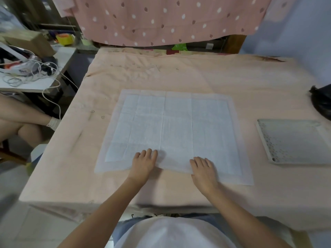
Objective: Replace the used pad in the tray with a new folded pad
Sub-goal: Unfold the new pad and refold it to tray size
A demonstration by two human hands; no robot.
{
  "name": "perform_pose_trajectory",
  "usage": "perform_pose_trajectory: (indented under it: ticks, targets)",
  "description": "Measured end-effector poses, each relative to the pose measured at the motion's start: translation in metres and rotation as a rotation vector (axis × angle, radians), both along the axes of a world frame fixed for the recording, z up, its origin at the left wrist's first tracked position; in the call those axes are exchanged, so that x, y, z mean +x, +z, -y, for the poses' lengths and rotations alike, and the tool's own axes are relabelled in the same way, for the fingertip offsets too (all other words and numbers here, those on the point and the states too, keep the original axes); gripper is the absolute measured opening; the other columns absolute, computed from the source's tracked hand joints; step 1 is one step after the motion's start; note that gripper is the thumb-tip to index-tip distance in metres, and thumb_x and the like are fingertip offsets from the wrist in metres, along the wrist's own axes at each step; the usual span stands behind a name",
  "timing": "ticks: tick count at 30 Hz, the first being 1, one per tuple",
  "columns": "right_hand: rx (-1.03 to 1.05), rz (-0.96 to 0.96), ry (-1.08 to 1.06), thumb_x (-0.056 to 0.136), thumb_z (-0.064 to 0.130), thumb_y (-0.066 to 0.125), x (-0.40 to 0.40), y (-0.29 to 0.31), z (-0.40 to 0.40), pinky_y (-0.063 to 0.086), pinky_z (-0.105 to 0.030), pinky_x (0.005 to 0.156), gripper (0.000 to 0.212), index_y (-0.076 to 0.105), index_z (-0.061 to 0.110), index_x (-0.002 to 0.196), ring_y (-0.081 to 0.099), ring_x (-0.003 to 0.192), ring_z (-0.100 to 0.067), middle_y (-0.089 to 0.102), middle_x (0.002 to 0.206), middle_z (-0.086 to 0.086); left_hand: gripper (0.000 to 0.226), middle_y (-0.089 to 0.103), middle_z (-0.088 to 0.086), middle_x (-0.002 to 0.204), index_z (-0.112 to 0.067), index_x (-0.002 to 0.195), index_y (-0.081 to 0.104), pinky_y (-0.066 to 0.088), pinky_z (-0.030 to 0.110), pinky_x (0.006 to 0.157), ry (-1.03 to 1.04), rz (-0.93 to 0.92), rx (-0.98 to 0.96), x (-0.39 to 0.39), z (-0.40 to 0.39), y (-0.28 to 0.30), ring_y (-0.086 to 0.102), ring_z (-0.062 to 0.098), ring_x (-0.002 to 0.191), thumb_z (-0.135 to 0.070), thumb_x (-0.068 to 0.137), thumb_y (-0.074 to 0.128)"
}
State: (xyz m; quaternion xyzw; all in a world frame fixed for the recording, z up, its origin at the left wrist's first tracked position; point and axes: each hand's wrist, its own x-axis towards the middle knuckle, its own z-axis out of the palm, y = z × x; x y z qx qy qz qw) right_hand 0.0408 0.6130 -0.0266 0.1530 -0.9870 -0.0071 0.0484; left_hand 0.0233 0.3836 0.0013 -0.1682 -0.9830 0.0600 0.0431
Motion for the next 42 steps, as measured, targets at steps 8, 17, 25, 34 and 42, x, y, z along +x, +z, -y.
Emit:
perform_pose_trajectory:
  ticks: [8,17,25,34,42]
  targets:
    - [-0.105,-0.055,-0.1,0.025,-0.007,0.086,0.012,0.002,-0.039,0.056,-0.03,0.066,0.053,0.073,0.007,0.075,0.069,0.066,-0.024,0.071,0.076,-0.006,0.041,0.049,0.007,0.051,-0.007,0.054,0.057,0.036,0.024,0.041,0.026,0.045,0.032,0.005,0.028,-0.006,0.047,0.024,0.042,0.011,0.02,0.074]
    - [-0.194,-0.163,-0.233,0.054,-0.008,0.076,0.017,-0.007,-0.039,0.035,-0.031,0.078,0.028,0.073,0.007,0.078,0.069,0.07,-0.026,0.072,0.078,-0.006,0.032,0.055,0.007,0.055,-0.006,0.06,0.063,0.042,0.03,0.043,0.083,0.036,0.144,0.001,0.039,-0.015,0.052,0.027,0.046,0.008,0.035,0.078]
    - [-0.204,-0.319,-0.228,0.076,0.015,0.038,-0.017,0.011,-0.041,0.034,-0.033,0.08,0.034,0.072,0.009,0.079,0.065,0.069,-0.025,0.07,0.076,-0.003,0.01,0.054,0.007,0.058,-0.006,0.064,0.062,0.045,0.032,0.057,0.126,-0.13,0.242,-0.026,0.033,-0.003,0.053,0.027,0.053,0.001,0.058,0.056]
    - [-0.165,-0.367,-0.235,0.078,0.009,0.046,-0.07,0.026,-0.047,0.032,-0.033,0.078,0.024,0.07,0.009,0.077,0.062,0.065,-0.027,0.067,0.071,-0.004,0.007,0.054,0.01,0.056,-0.004,0.062,0.059,0.045,0.034,0.058,0.125,-0.241,0.257,-0.077,0.029,0.016,0.051,0.028,0.051,0.001,0.062,0.054]
    - [-0.149,-0.282,-0.231,0.065,-0.007,0.075,-0.122,0.024,-0.048,0.05,-0.04,0.084,0.019,0.071,0.003,0.081,0.063,0.068,-0.03,0.068,0.072,-0.01,0.017,0.055,0.011,0.051,-0.001,0.06,0.062,0.049,0.035,0.061,0.149,-0.139,0.199,-0.131,0.027,0.012,0.053,0.029,0.048,0.012,0.054,0.072]
